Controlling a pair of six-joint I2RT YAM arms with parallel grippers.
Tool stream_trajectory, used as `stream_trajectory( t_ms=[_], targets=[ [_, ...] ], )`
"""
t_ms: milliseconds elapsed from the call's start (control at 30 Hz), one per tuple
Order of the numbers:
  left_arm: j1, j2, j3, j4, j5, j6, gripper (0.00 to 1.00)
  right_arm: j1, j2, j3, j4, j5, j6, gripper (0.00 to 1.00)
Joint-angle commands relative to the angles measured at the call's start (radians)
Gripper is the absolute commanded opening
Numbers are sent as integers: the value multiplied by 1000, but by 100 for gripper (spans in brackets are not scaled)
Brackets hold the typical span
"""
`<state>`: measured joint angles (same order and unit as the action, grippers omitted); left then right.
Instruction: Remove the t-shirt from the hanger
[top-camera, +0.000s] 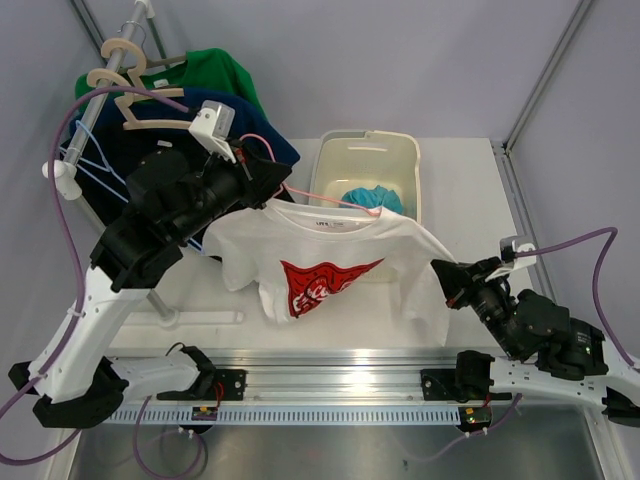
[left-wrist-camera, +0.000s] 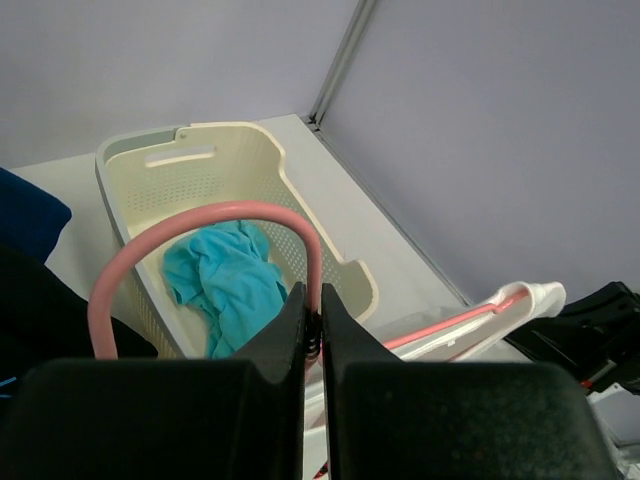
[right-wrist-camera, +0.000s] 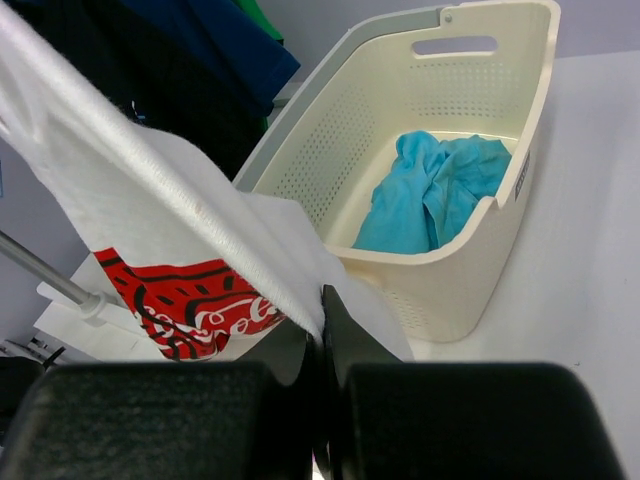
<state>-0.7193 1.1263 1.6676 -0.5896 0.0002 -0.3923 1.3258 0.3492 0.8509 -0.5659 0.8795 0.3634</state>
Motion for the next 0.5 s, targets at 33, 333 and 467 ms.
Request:
stream_trajectory(
  t_ms=[33, 333, 467],
  targets=[
    [6, -83, 57, 162, -8, -82, 0, -7, -42, -27, -26, 70, 65, 0],
    [6, -244, -150, 352, -59, -134, 0, -7, -3, -27, -103, 154, 126, 0],
    [8, -272, -210, 454, -11, -206, 0, -7, 53, -38, 16, 87, 65, 0]
  ],
)
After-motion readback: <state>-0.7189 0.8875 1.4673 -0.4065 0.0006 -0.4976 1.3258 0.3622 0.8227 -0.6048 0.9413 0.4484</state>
